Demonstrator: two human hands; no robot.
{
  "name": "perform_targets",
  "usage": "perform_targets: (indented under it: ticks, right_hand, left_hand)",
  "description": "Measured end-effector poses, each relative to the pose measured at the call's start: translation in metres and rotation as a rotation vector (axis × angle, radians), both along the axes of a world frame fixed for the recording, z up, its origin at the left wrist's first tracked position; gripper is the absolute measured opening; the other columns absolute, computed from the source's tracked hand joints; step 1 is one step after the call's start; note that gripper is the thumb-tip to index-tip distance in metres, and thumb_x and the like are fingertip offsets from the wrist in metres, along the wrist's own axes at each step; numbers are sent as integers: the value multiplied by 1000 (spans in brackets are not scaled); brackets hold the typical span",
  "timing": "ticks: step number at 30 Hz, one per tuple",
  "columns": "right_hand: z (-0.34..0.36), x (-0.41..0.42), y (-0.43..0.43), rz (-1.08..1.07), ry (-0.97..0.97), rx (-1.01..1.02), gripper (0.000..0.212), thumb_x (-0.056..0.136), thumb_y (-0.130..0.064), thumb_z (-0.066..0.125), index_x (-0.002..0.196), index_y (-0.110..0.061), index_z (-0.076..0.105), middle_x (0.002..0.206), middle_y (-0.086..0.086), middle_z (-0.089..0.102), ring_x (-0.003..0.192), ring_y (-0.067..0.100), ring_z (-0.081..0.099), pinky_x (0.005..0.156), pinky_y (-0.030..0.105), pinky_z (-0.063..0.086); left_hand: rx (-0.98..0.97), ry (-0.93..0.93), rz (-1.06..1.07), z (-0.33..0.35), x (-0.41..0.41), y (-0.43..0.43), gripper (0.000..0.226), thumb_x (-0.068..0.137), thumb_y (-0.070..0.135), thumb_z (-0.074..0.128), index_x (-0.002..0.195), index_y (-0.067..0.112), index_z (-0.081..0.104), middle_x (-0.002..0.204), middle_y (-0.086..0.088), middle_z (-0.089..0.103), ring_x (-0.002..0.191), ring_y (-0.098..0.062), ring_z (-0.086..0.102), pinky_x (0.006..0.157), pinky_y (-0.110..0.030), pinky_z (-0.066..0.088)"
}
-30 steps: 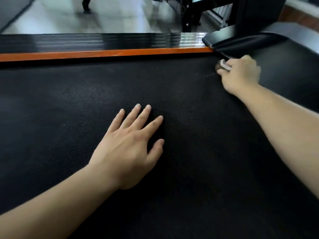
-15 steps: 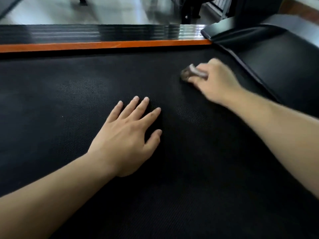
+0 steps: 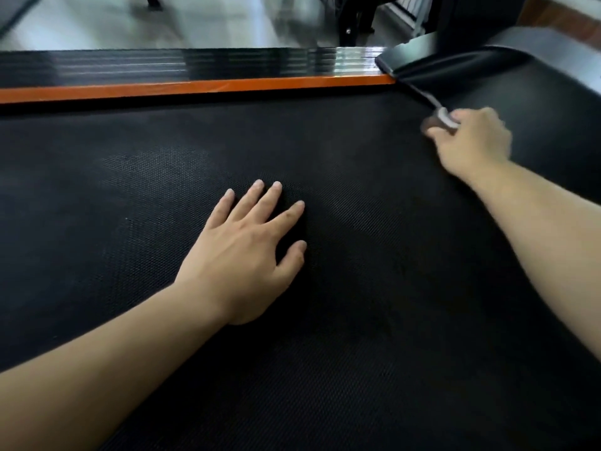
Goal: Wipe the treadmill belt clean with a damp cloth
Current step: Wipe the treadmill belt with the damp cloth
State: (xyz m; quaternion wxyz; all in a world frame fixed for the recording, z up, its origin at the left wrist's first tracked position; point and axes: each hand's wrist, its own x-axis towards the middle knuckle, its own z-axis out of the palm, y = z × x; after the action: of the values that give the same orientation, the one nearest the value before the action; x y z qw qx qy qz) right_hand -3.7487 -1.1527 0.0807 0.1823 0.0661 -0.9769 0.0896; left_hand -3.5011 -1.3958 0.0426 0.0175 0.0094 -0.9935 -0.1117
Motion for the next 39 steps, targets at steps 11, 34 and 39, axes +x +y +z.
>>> perform_targets:
  ticks: [11,34,39]
  right_hand:
    - [0,19,10,91,10,164,38,96,-48,52,113,-19,69,109,21,57,102,44,58,92,48,46]
    - [-5,90,-4,393,-14,117,40,87,-50,49,103,-23,74,96,11,60,94,36,60,81,43,50]
    - [8,50,19,-17,-24,68,40,92,-50,53,113,-20,71,114,23,60,106,45,58,95,49,49]
  left_hand:
    - [10,-1,-5,-2,0,-1,74,90,67,9,159,42,17,170,6,4,155,-11,-9,126,-40,-4]
    - [23,4,-5,-2,-1,-1,78,88,68,9,159,40,21,170,5,7,156,-11,-6,127,-40,-3]
    - [31,10,-2,-4,-2,-2,78,87,69,11,158,39,24,170,6,9,156,-10,-4,127,-39,-3]
